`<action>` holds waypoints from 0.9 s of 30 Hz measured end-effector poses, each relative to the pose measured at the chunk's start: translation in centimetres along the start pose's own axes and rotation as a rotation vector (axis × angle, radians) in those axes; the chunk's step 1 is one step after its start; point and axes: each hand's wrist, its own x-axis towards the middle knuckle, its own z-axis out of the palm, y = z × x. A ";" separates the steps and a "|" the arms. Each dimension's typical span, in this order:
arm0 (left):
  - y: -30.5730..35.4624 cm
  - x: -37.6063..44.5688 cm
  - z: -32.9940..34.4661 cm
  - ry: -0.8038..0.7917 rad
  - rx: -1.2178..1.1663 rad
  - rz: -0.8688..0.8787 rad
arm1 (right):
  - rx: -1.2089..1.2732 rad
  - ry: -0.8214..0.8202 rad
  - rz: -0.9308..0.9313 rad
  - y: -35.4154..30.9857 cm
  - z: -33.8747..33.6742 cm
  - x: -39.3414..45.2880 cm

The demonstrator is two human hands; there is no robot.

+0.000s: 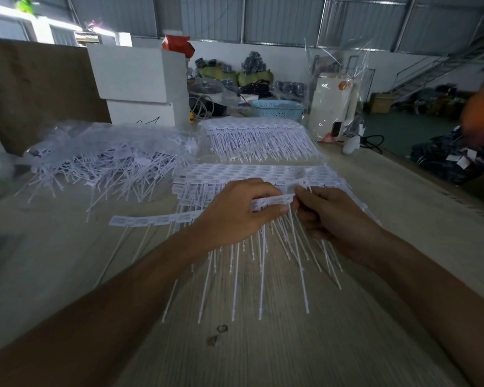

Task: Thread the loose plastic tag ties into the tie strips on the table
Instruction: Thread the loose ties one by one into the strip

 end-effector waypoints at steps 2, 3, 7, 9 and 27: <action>0.0 0.1 0.0 0.006 0.004 -0.003 | -0.009 -0.005 0.024 0.0 0.2 0.0; 0.1 0.1 0.0 0.012 0.006 -0.002 | -0.013 -0.004 0.035 0.1 0.2 0.0; 0.3 0.1 0.0 0.019 0.020 0.008 | 0.010 -0.022 0.057 0.0 0.2 0.0; 0.5 0.1 0.0 0.006 0.024 0.020 | 0.015 -0.054 0.043 0.1 0.1 0.0; -1.1 -0.2 -0.3 -0.053 0.218 -0.067 | 0.007 0.101 0.055 0.3 -0.2 0.5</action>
